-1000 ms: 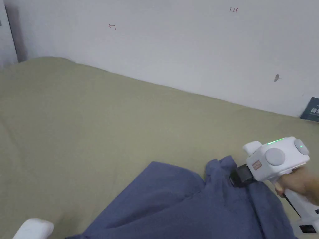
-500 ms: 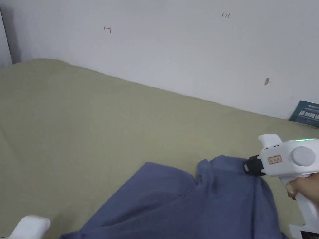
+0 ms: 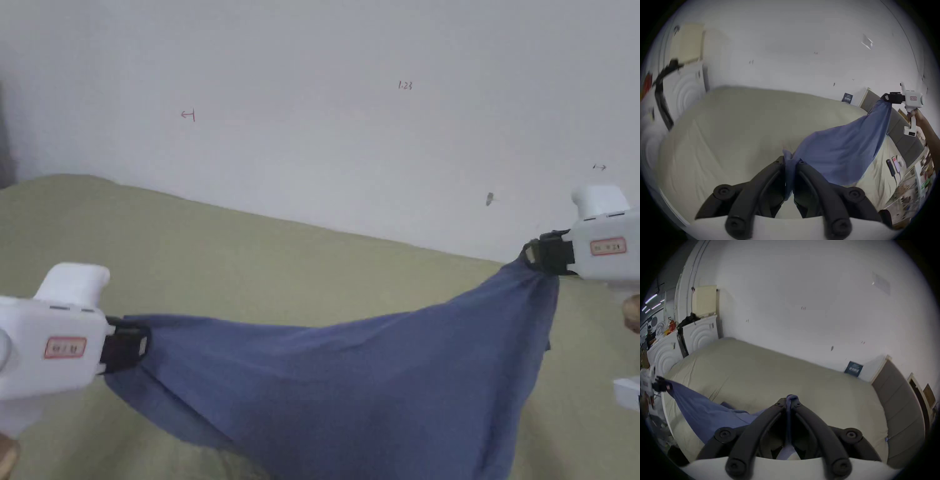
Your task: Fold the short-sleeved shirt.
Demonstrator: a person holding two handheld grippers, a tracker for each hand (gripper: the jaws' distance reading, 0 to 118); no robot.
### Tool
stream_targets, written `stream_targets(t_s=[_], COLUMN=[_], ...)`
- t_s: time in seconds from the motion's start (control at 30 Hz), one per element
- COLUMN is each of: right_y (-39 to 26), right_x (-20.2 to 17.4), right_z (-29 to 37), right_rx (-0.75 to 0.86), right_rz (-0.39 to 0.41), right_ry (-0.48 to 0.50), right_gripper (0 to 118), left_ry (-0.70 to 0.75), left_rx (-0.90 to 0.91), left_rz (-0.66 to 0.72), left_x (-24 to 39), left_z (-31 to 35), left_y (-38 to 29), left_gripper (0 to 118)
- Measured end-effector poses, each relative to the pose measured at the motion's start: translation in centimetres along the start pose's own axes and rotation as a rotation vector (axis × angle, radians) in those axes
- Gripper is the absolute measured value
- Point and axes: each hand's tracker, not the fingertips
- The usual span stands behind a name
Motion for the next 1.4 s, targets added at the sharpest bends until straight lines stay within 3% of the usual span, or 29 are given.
stream_targets(t_s=[0.17, 0.23, 0.4, 0.5, 0.7, 1.03, 1.4], right_y=[3.2, 4.3, 7.1, 8.6, 10.7, 10.3, -1.4], right_x=[2.6, 3.5, 4.9, 5.8, 6.4, 5.9, 3.5], right_z=[0.8, 0.7, 0.2, 0.6, 1.2, 0.5, -2.4], right_rx=[0.096, 0.129, 0.22, 0.31, 0.354, 0.369, 0.303], right_rz=[-0.08, -0.135, -0.111, -0.157, -0.145, -0.162, -0.135], right_ry=[-0.107, -0.107, -0.216, -0.226, -0.233, -0.228, -0.203], right_gripper=[4, 4, 4, 4, 5, 5, 5], left_ry=[0.075, 0.137, 0.172, 0.201, 0.233, 0.244, 0.222], left_rx=[0.089, 0.118, 0.198, 0.237, 0.319, 0.408, 0.405], left_rz=[-0.086, -0.133, -0.122, -0.117, -0.123, -0.11, -0.128], left_x=[1.0, 1.7, 2.6, 2.9, 3.4, 3.9, 3.7], left_z=[-0.3, -0.5, -2.1, -2.7, -2.6, -1.8, -3.8], left_y=[10.8, 14.4, 20.3, 22.6, 25.4, 26.4, 14.5], left_gripper=[10, 11, 10, 10, 10, 10, 10])
